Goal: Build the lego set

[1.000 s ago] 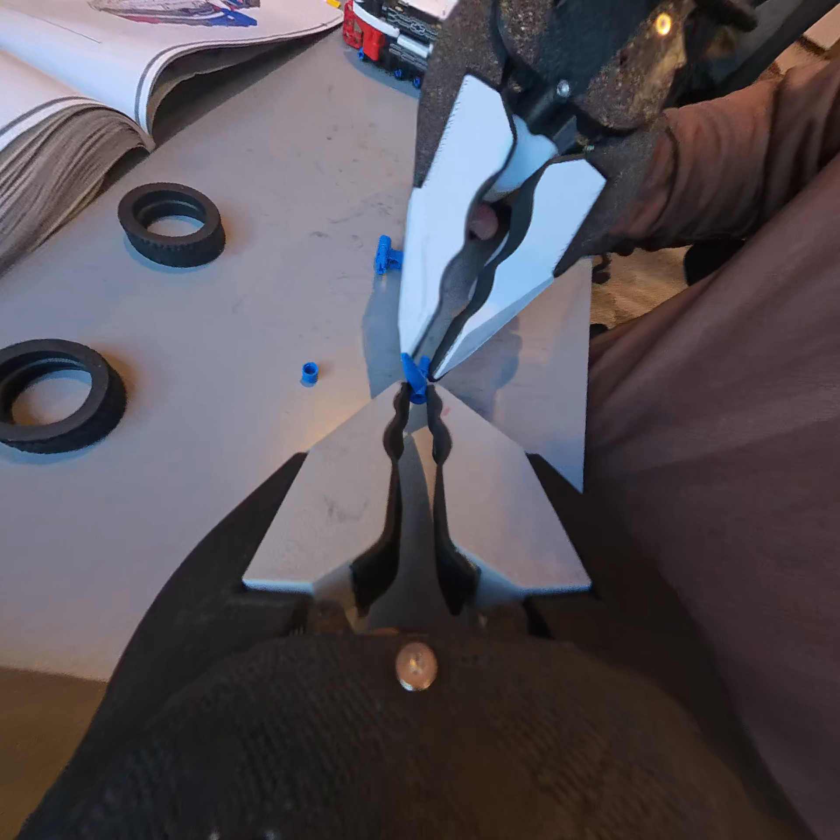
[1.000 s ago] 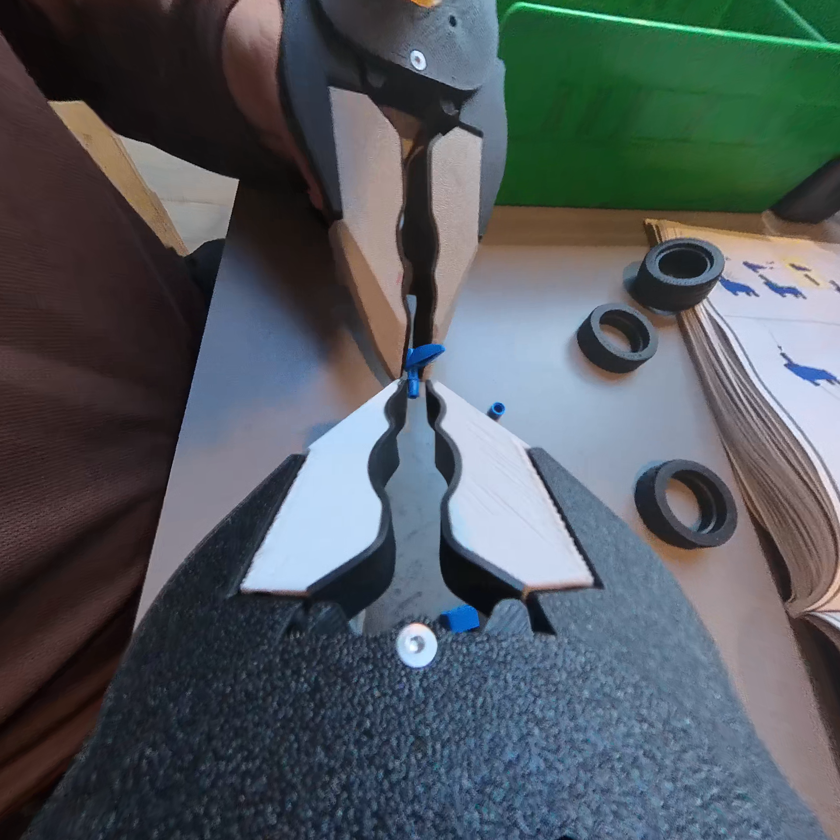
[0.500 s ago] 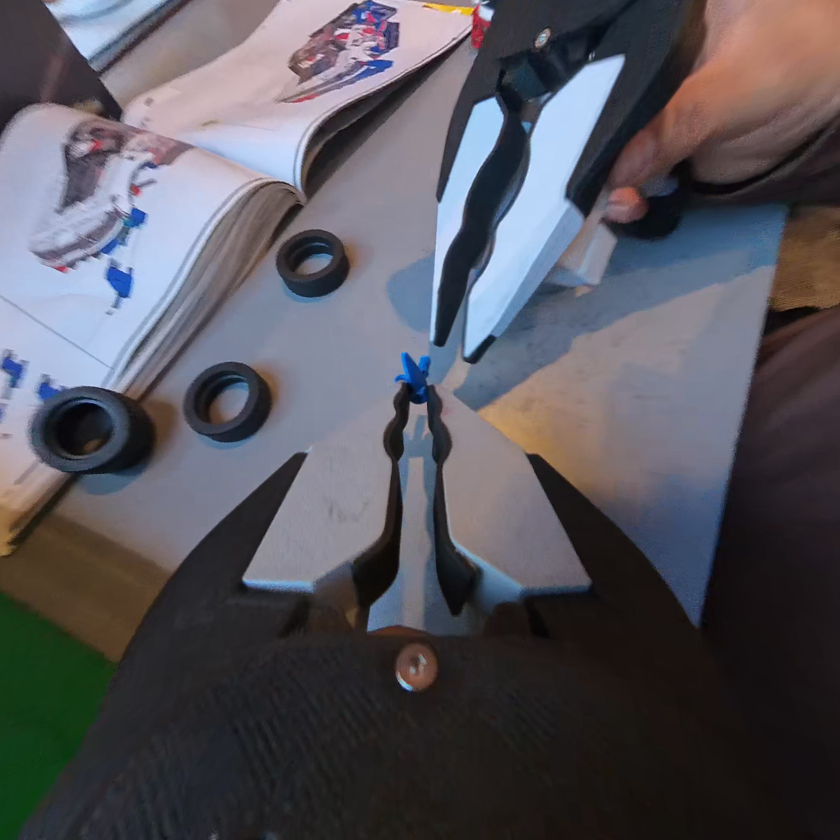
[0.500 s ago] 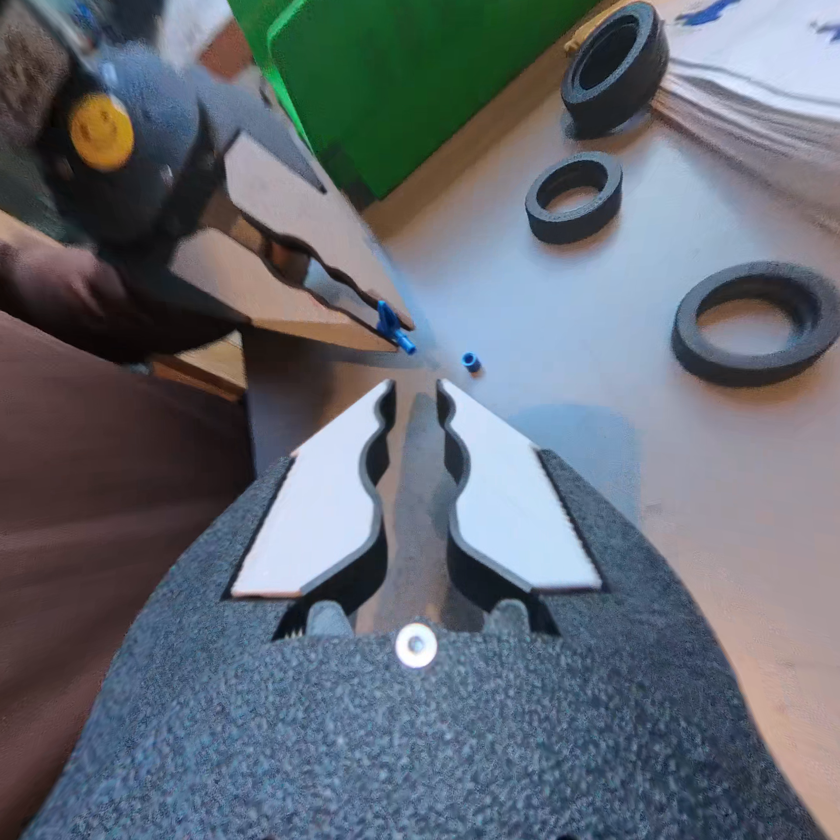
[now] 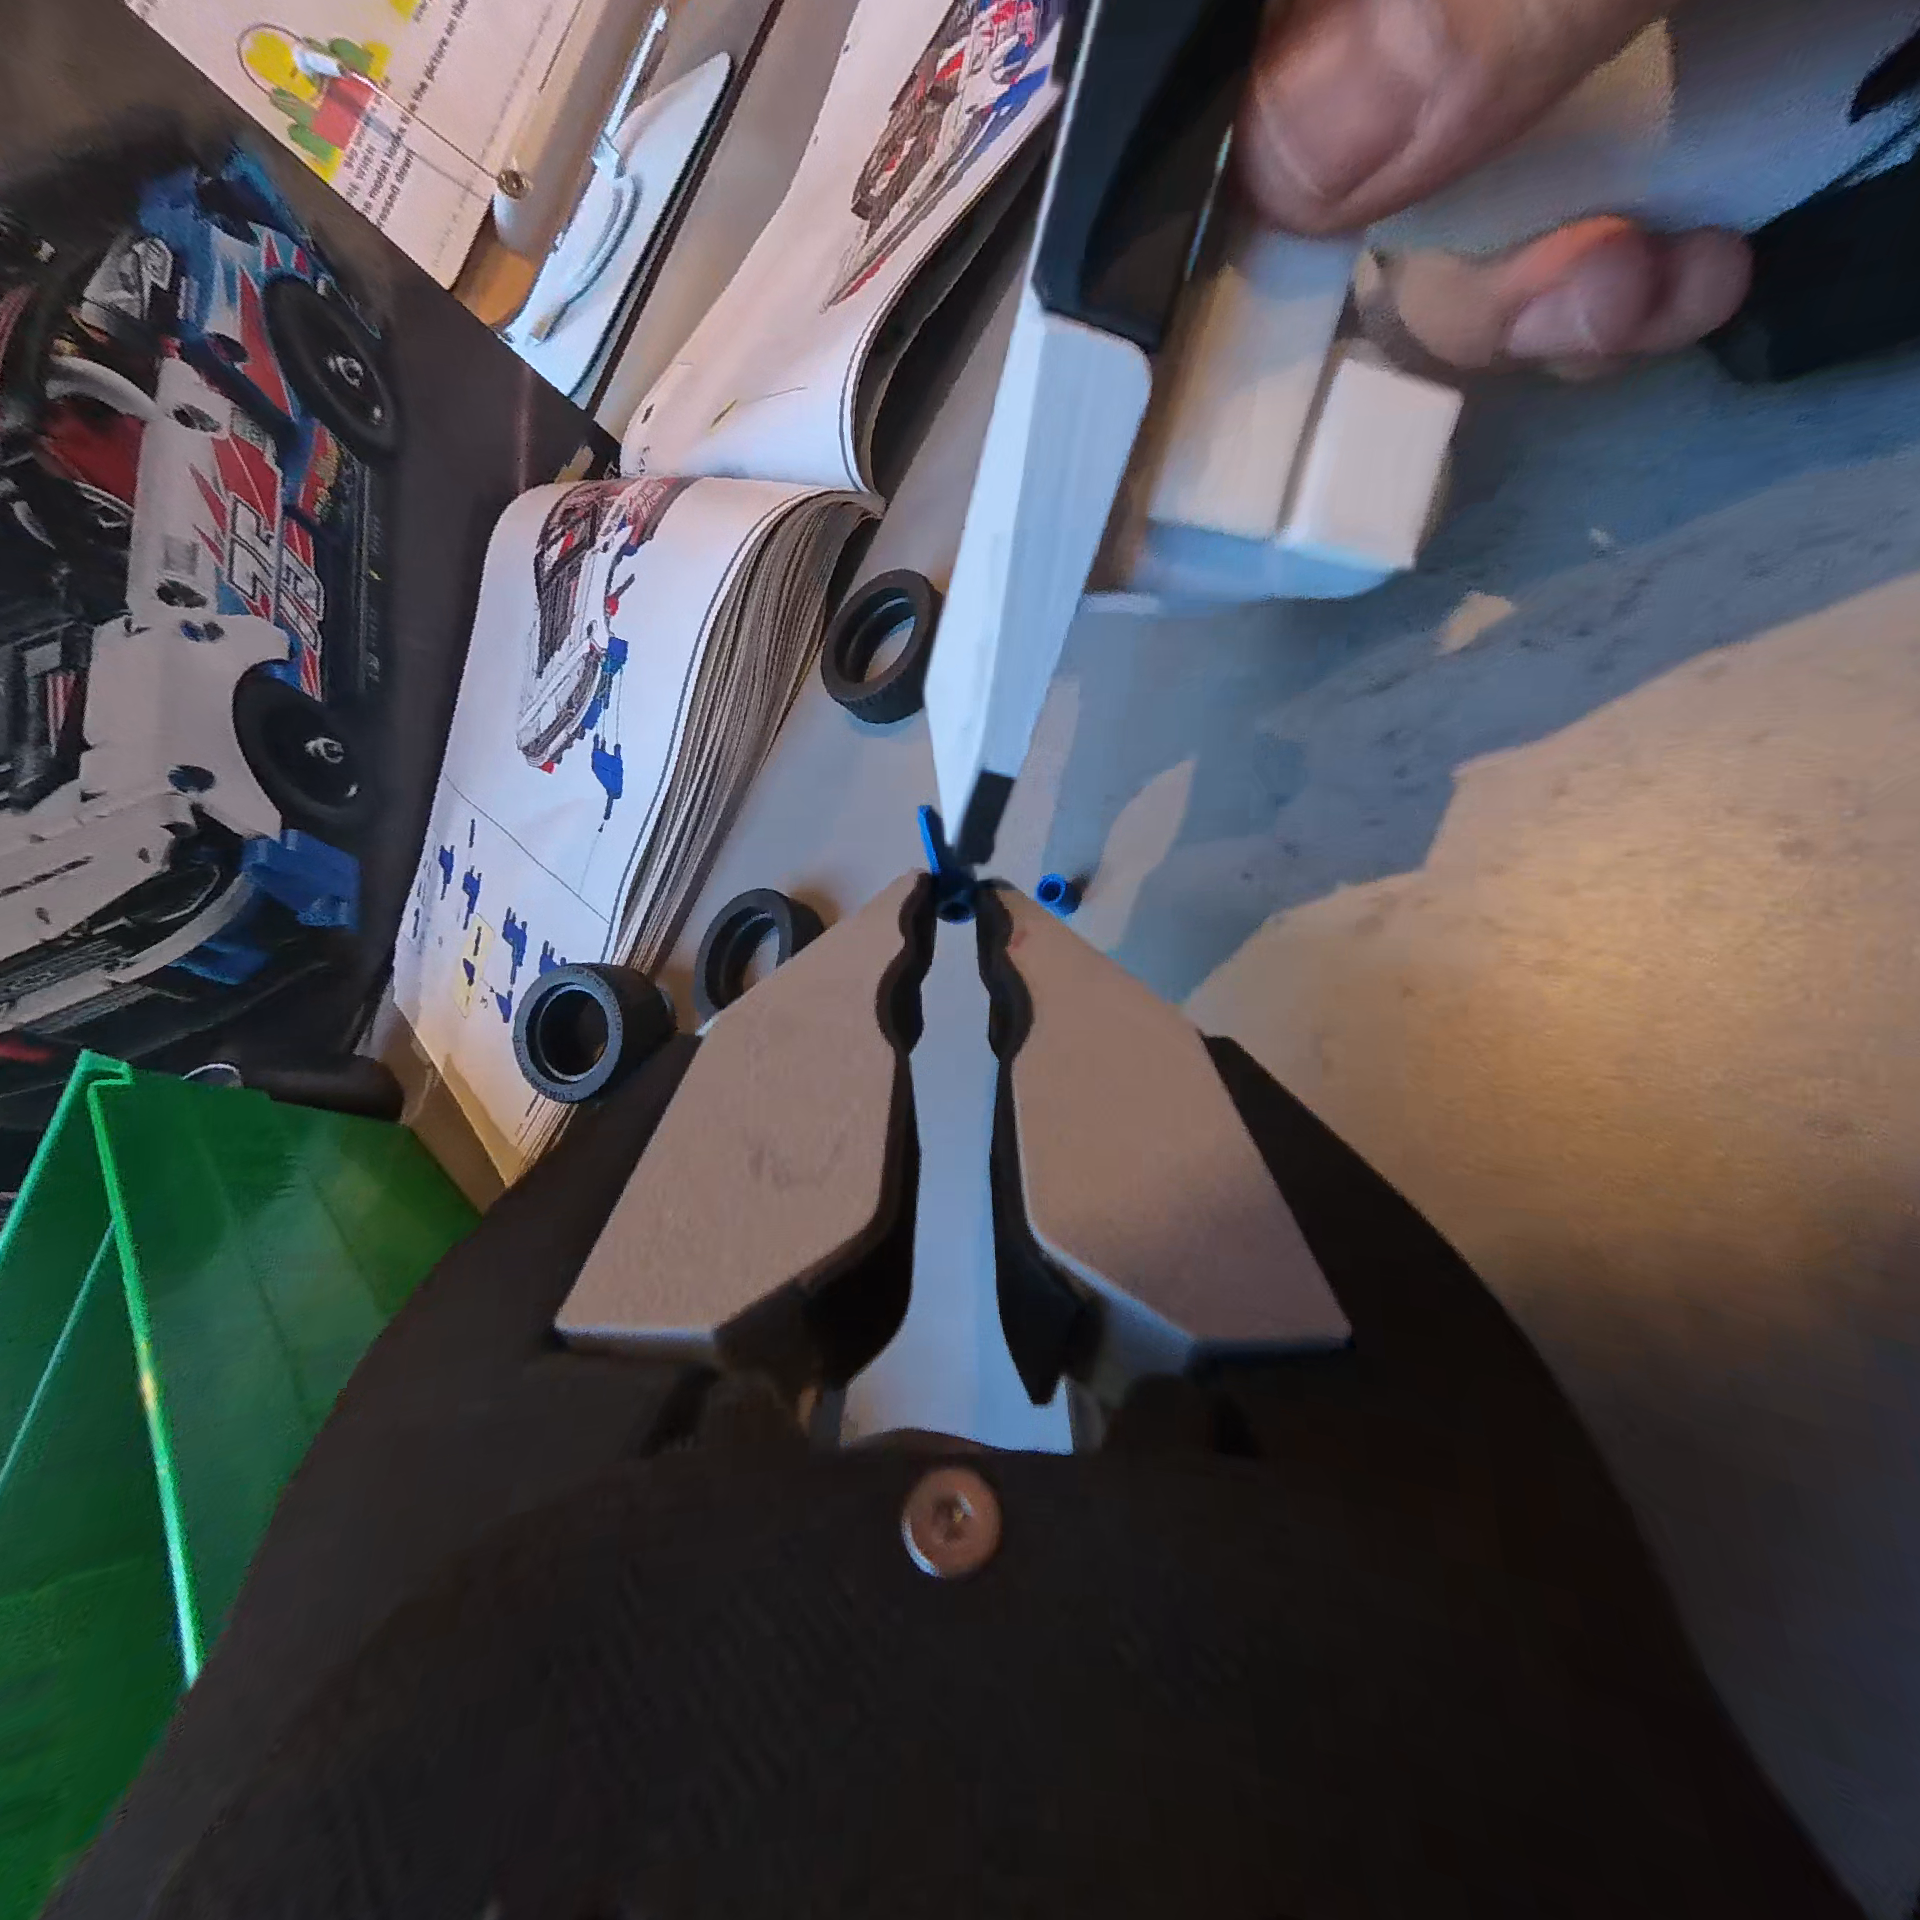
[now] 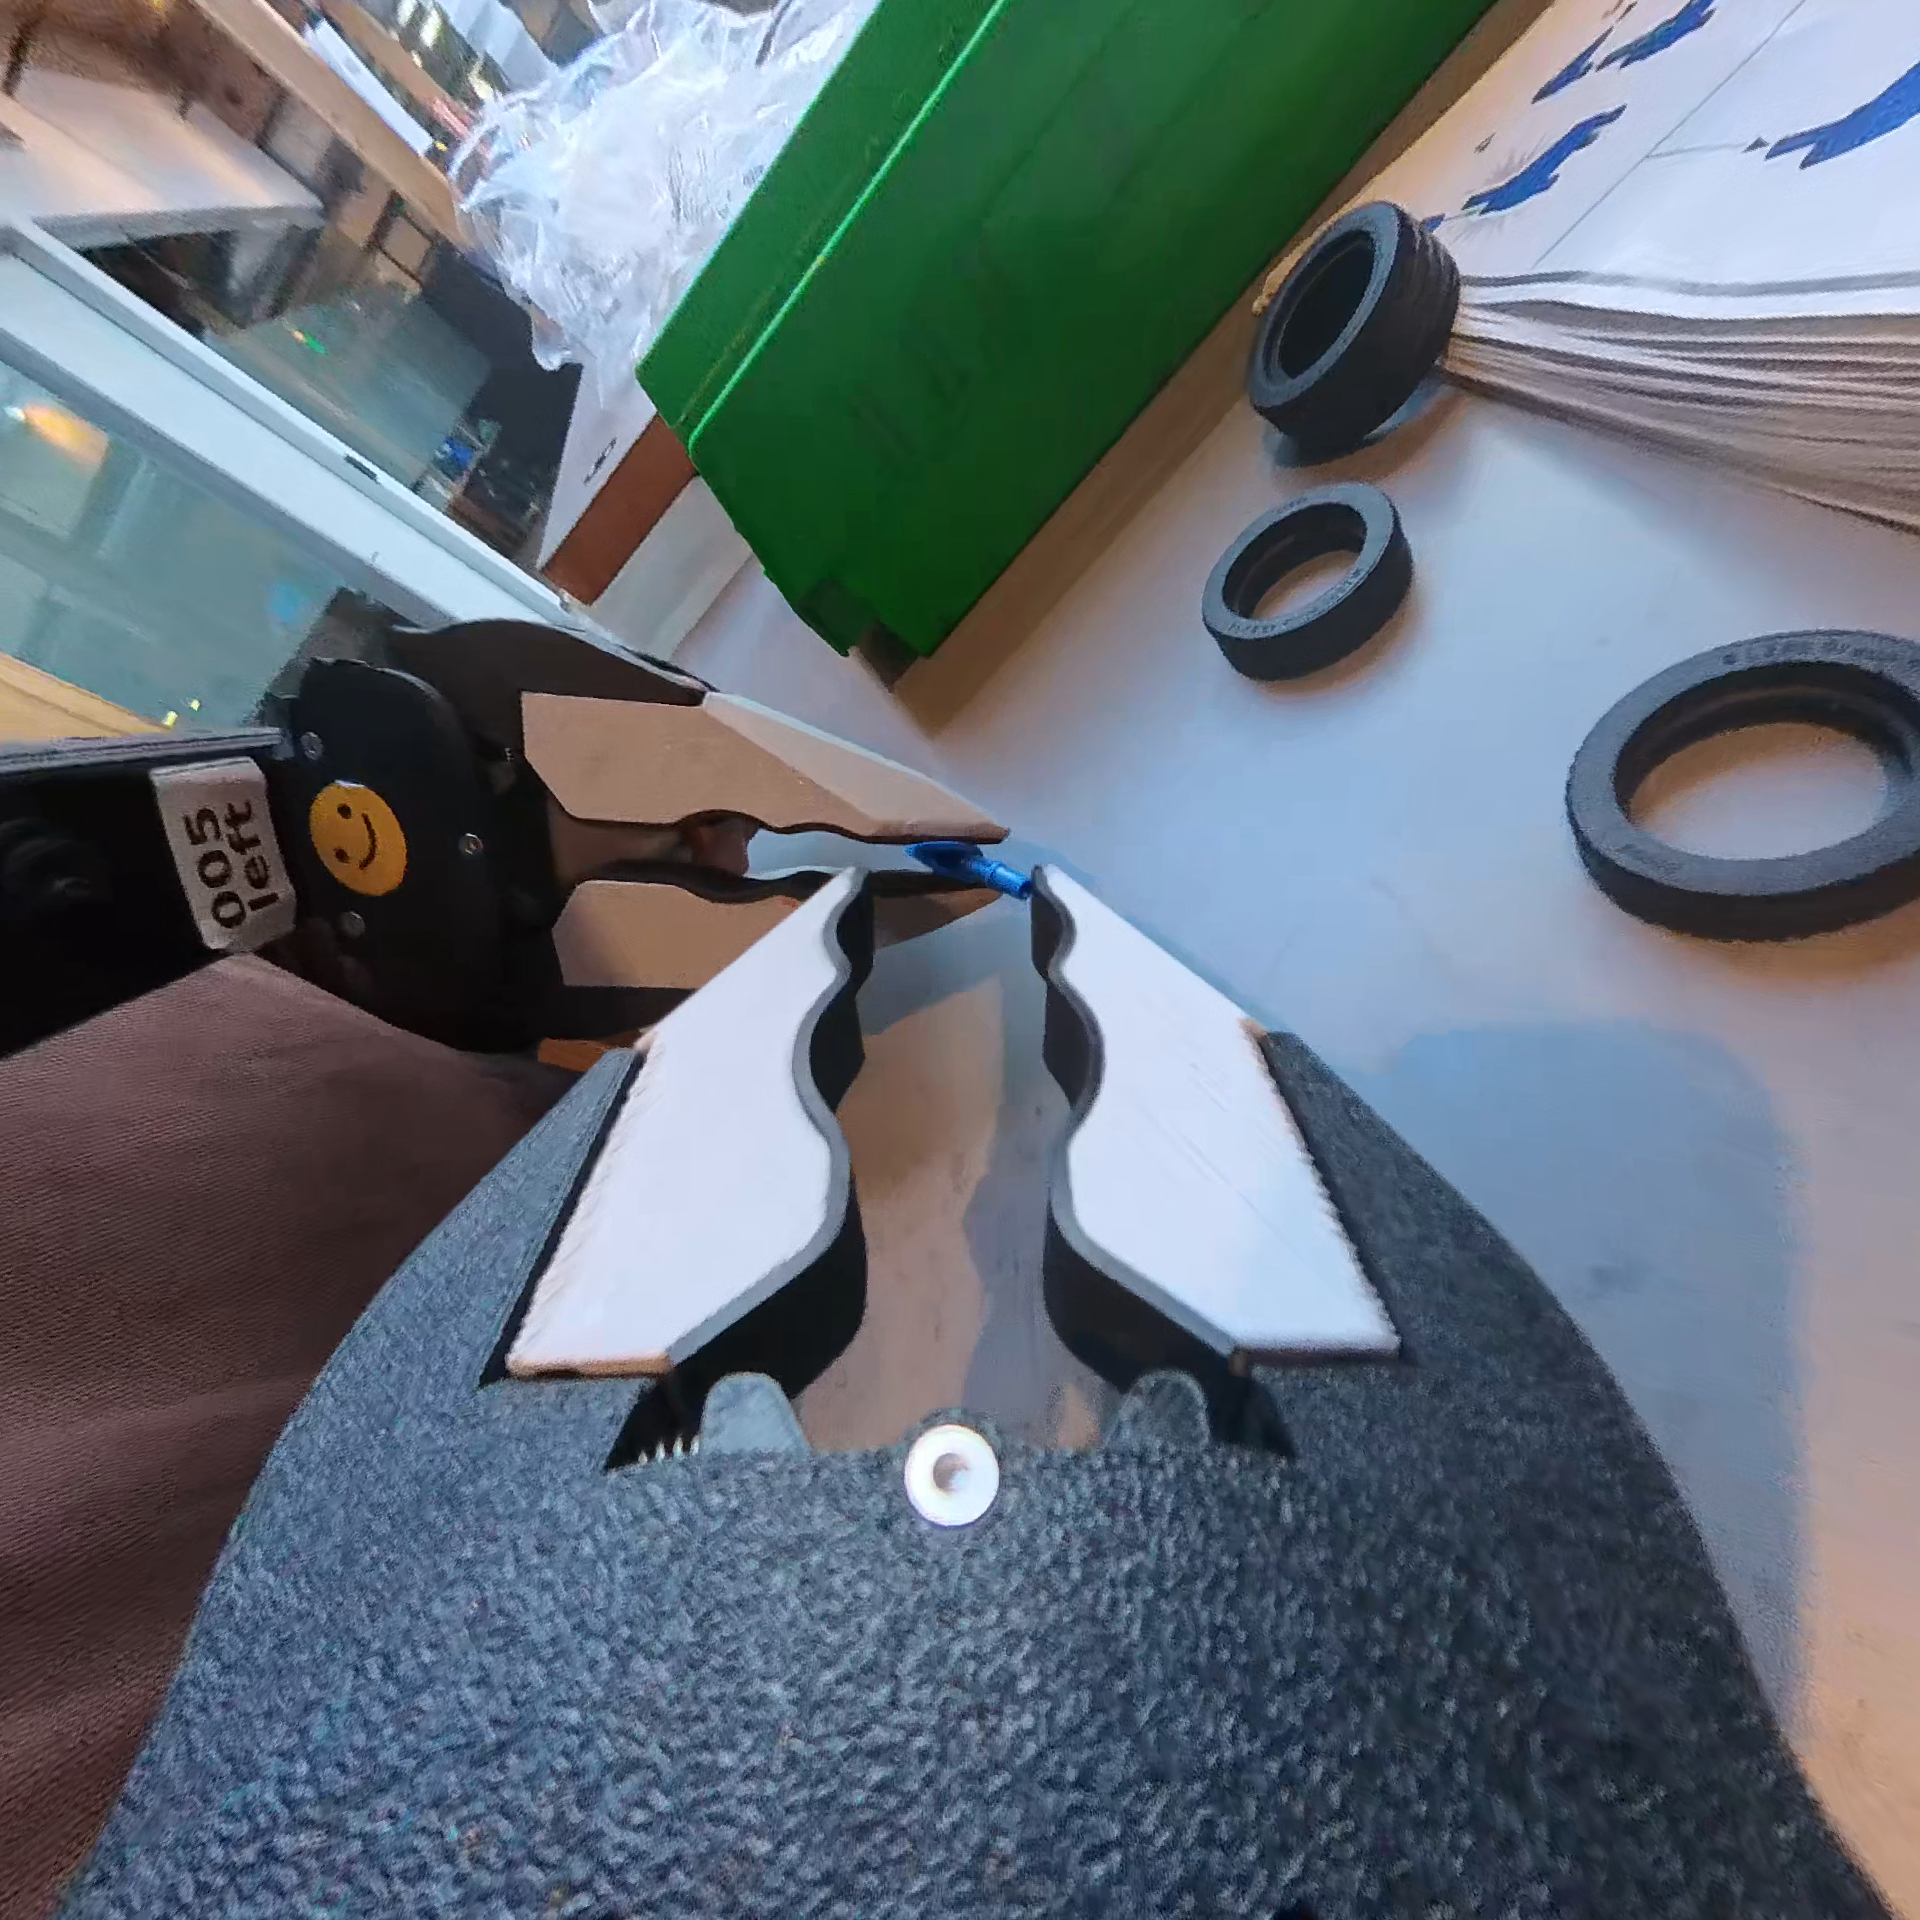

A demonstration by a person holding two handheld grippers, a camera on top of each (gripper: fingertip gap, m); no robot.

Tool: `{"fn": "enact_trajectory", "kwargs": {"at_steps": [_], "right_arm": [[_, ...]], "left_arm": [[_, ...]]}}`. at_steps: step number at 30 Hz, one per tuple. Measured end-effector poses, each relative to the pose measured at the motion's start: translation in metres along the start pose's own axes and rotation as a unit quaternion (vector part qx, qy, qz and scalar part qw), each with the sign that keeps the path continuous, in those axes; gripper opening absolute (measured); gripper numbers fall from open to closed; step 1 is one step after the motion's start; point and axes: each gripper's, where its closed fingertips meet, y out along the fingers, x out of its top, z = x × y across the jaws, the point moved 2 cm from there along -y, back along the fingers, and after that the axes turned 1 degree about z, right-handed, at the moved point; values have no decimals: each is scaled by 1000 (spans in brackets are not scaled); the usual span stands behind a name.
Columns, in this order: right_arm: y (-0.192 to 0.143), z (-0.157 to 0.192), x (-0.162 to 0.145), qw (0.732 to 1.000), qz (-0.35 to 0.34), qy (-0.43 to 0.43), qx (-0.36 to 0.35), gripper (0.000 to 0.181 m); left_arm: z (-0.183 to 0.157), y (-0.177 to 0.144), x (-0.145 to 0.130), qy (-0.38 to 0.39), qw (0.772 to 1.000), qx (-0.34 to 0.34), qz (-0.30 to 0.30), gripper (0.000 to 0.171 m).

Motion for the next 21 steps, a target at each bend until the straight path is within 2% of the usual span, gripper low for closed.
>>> {"fn": "enact_trajectory", "kwargs": {"at_steps": [9,17,19,21], "right_arm": [[1,-1,0,1000,1,-2,-2,29],[1,1,0,999,0,19,35,29],[2,0,-3,999,11,13,39,28],[0,-3,-6,999,26,-1,27,24]], "left_arm": [[1,1,3,38,999,33,-2,4],[0,-2,5,69,996,47,-13,4],[-4,-1,4,78,996,40,-17,4],[-11,1,2,24,999,-9,-28,5]]}}
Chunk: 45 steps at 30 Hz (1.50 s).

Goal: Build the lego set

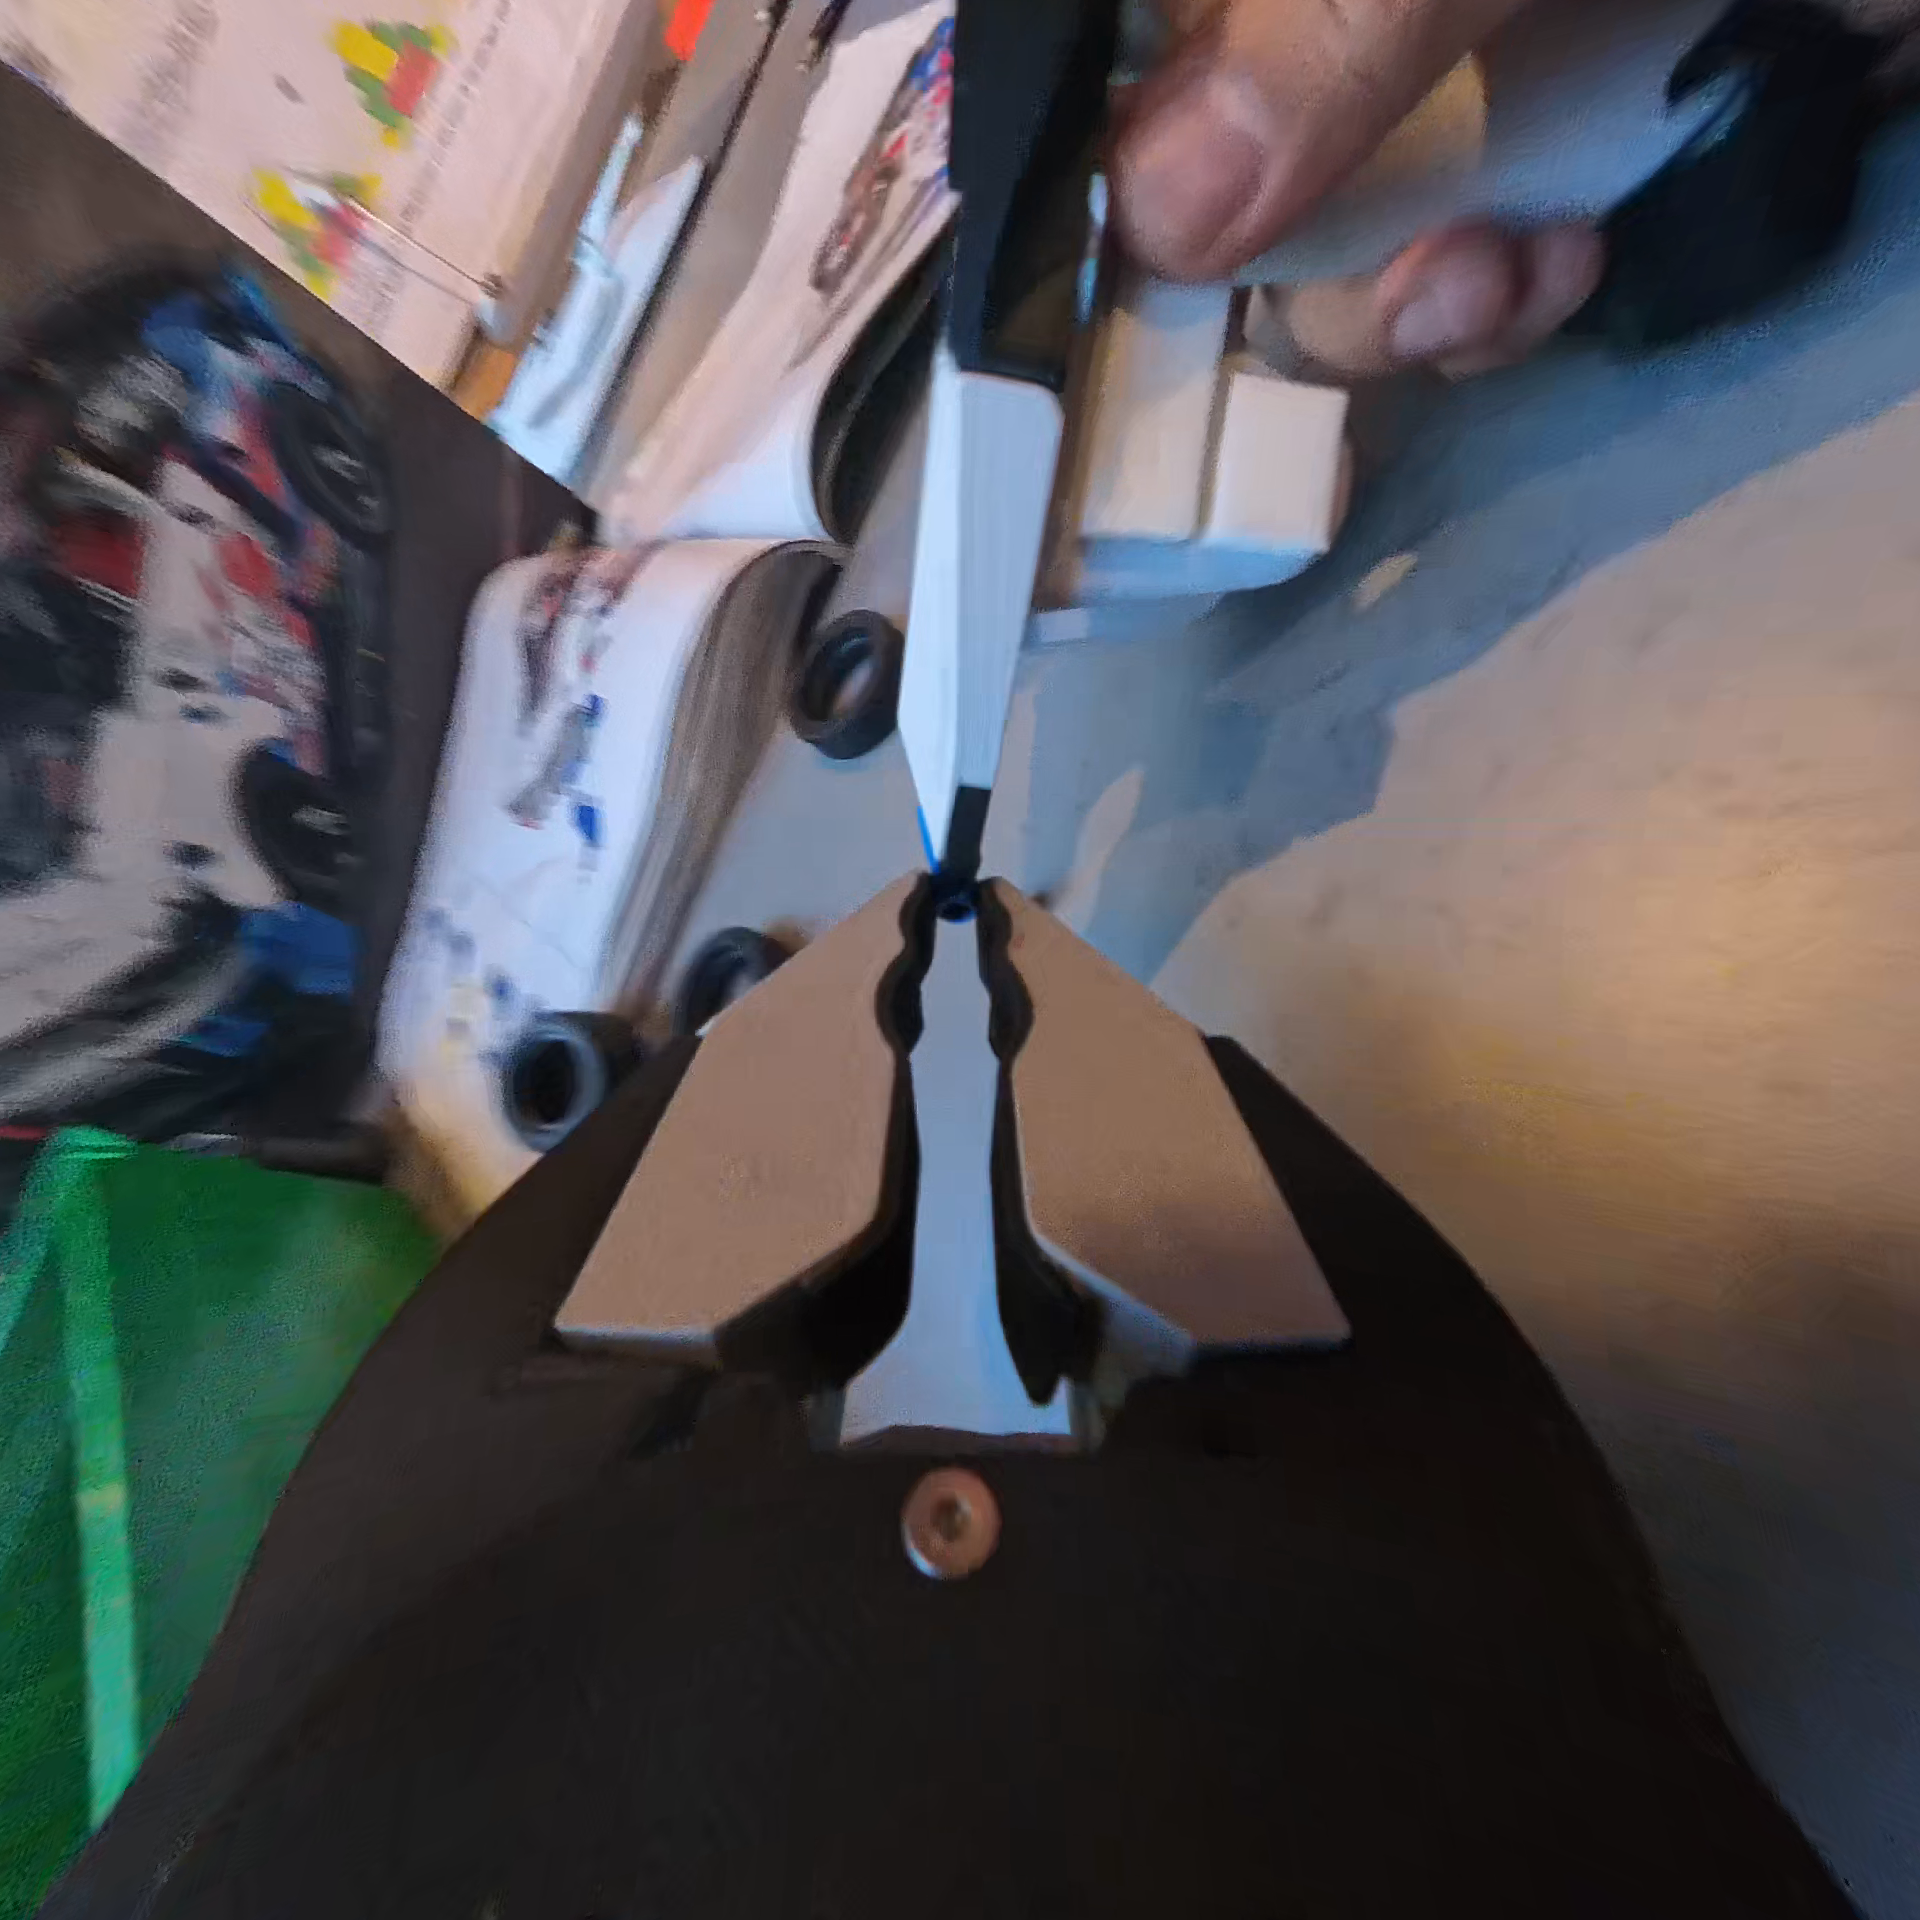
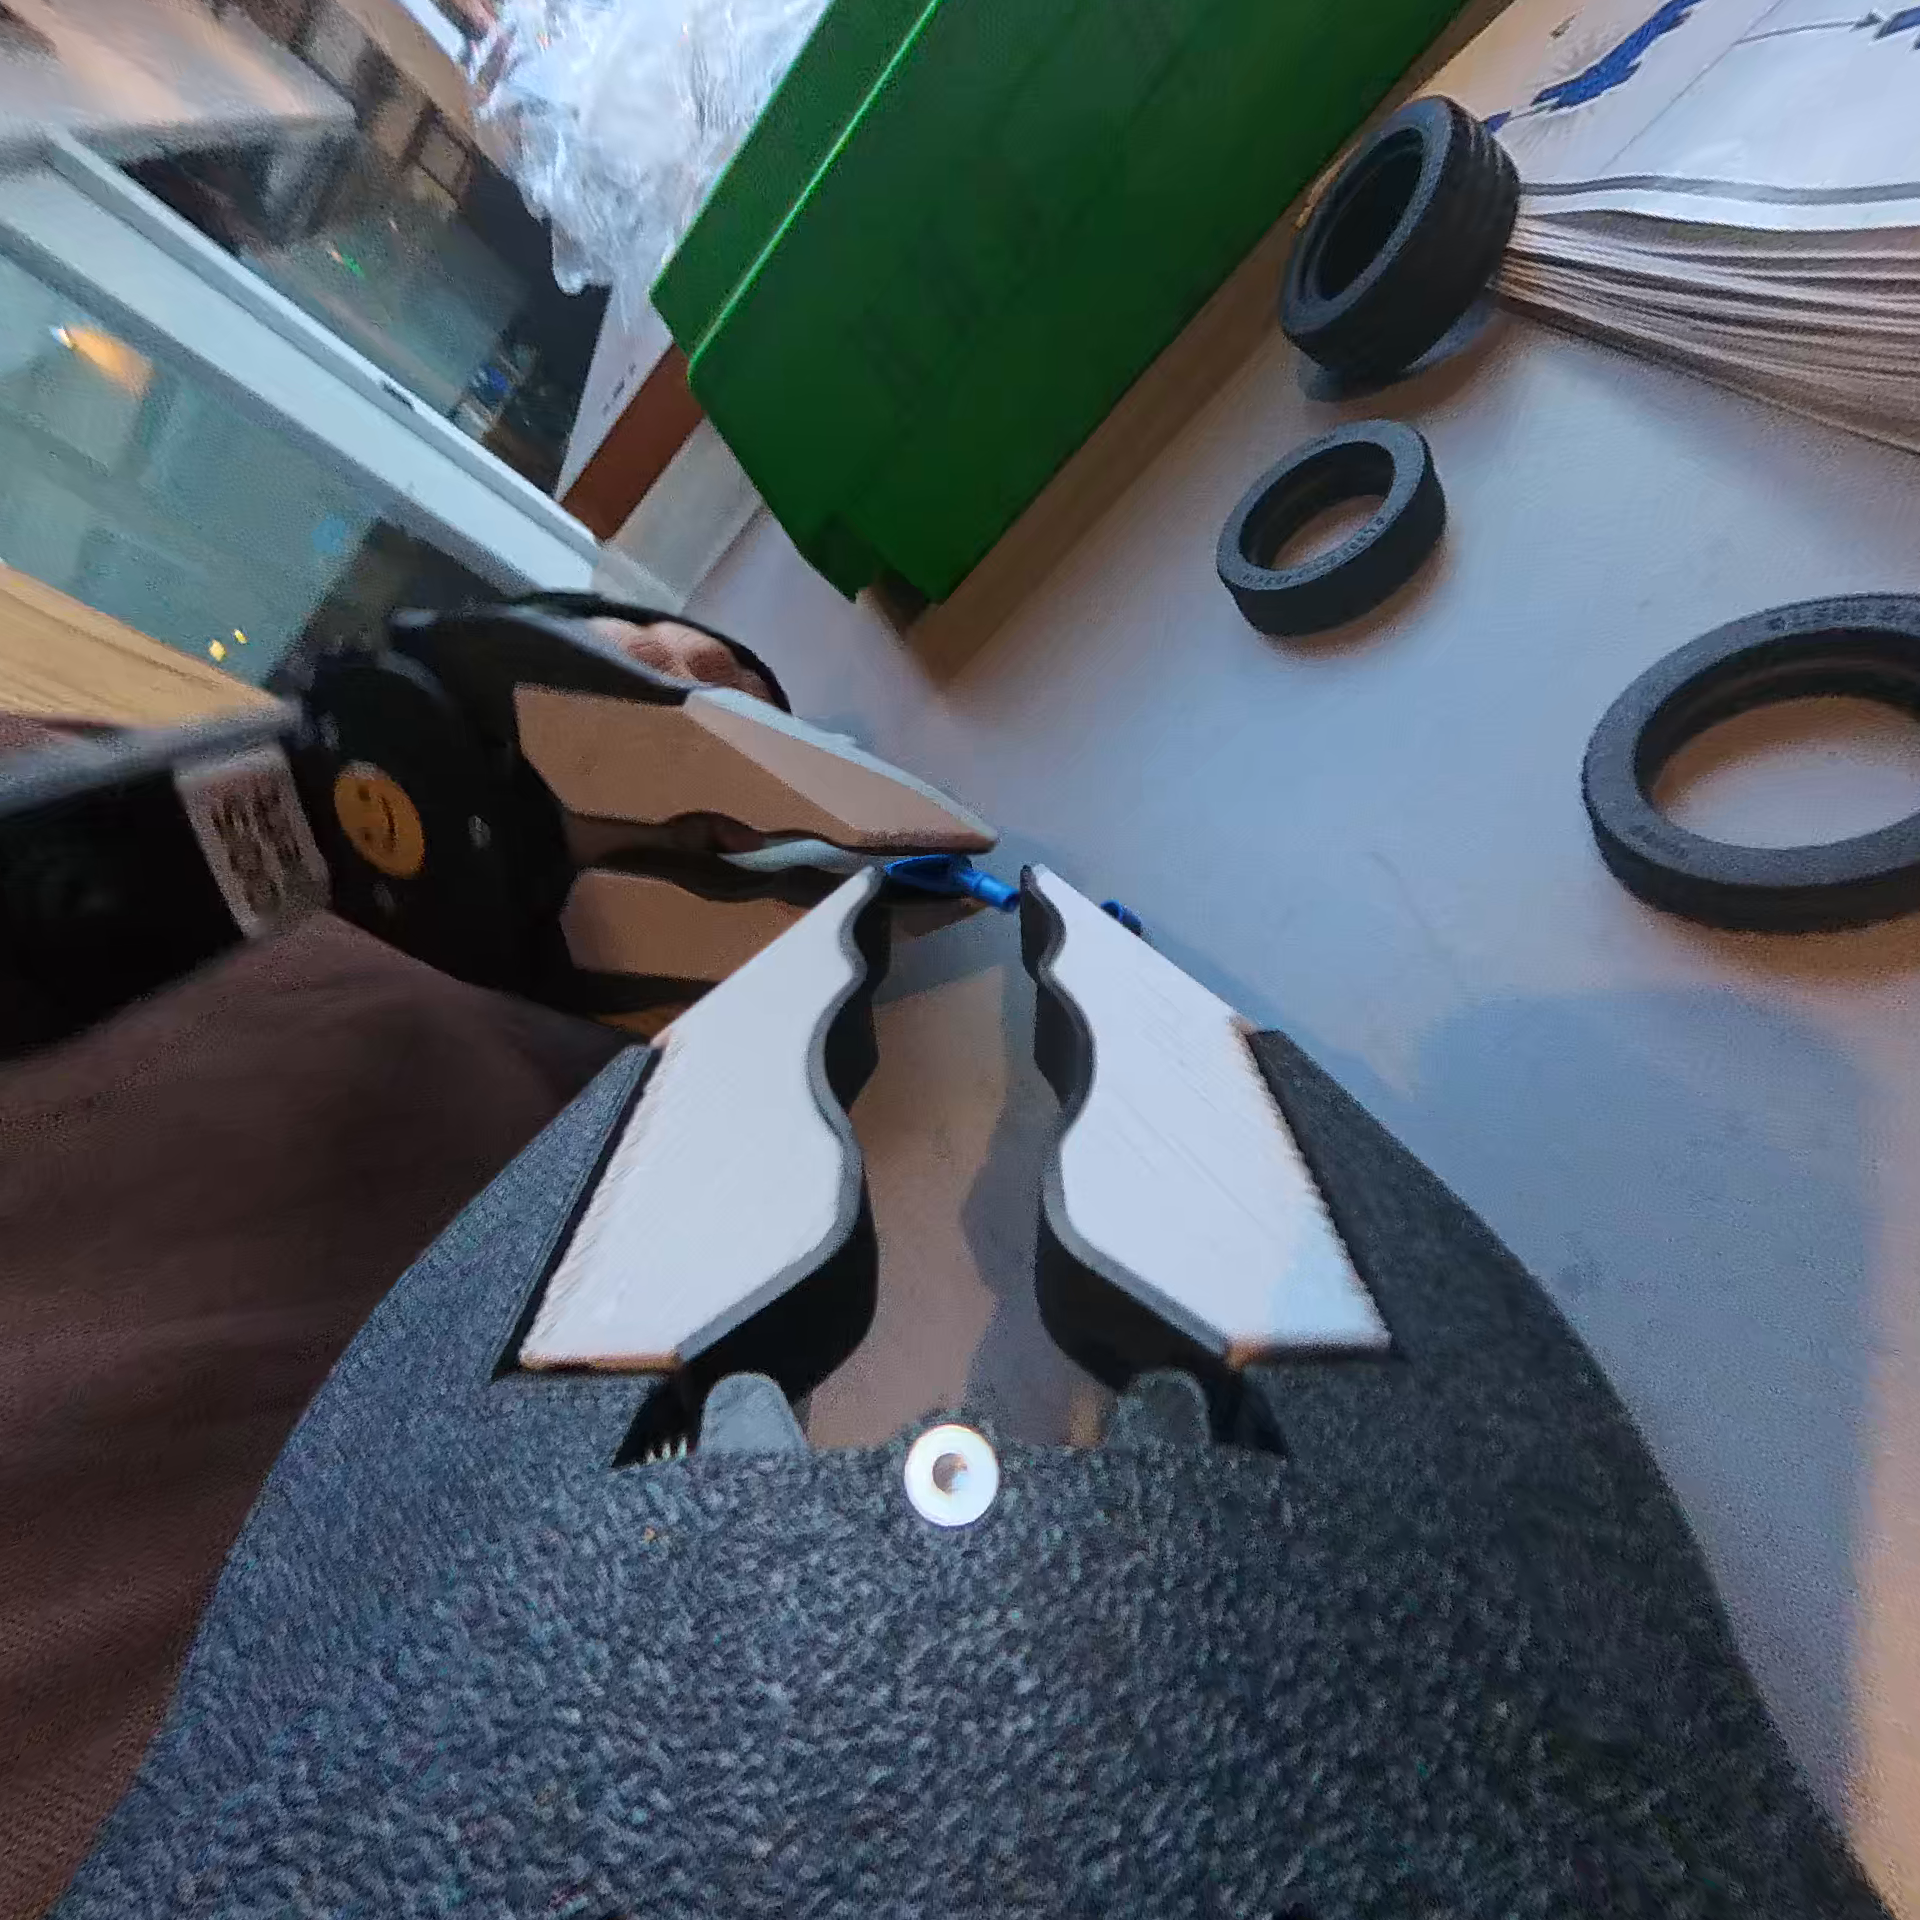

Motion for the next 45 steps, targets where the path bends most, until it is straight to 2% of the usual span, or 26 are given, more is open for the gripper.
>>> {"fn": "enact_trajectory", "kwargs": {"at_steps": [2,5,8,12,15,17,21,28,34,39,45], "right_arm": [[-6,1,1,999,7,-39,-8,23],[-17,5,3,991,20,-132,-33,24],[-19,8,2,978,35,-200,-50,22],[-24,23,8,954,13,-295,-61,15],[-26,29,2,925,34,-368,-84,12],[-25,31,-3,917,49,-386,-83,11],[-24,34,-9,917,60,-389,-66,7],[-22,37,-17,918,71,-388,-45,4],[-16,36,-30,937,75,-342,0,4],[-16,36,-30,933,63,-353,-11,3],[-9,28,-41,923,110,-369,-28,3]], "left_arm": [[-1,-4,3,-95,993,-62,-26,4],[10,-12,7,-209,967,-131,-71,4],[11,-19,17,-277,931,-207,-115,4],[3,-24,23,-329,892,-280,-135,4],[-2,-26,23,-334,879,-309,-141,4],[-6,-27,23,-330,874,-328,-143,4],[-9,-29,25,-342,855,-360,-150,4],[-15,-30,23,-329,848,-391,-139,4],[-22,-34,21,-322,833,-431,-131,4],[-22,-33,20,-332,823,-444,-124,4],[-31,-27,14,-319,826,-457,-81,4]]}}
